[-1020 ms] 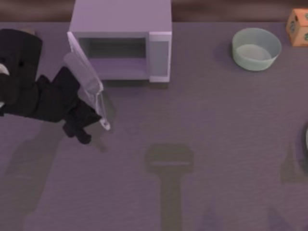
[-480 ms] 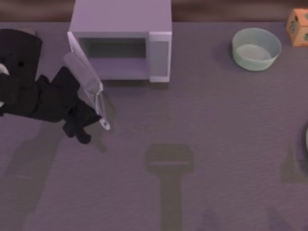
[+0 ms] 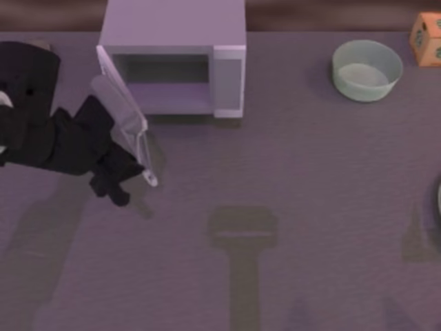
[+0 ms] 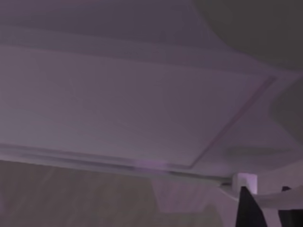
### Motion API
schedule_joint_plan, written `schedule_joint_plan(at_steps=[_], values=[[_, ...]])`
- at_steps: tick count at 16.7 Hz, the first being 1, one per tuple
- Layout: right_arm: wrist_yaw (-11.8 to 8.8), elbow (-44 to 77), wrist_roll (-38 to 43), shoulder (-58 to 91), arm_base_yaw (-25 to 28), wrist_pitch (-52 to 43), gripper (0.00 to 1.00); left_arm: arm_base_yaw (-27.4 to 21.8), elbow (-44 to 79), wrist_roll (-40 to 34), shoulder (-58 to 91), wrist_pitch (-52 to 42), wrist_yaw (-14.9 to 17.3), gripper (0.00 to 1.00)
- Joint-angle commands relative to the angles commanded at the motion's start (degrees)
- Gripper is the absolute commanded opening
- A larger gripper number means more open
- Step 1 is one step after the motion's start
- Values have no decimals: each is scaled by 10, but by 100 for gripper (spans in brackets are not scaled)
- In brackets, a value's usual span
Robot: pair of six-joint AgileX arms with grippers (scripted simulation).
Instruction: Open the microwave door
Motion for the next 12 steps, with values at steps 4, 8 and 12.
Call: schedule_joint_plan(at_steps=[4,8,12], values=[[0,0,0,0,0,0,100,-2,-2,0,0,-3,3,0],[0,0,0,0,0,0,100,16,11,44,3,-23,23,0],[0,0,0,0,0,0,100,28,13,69,8,-40,33,0]])
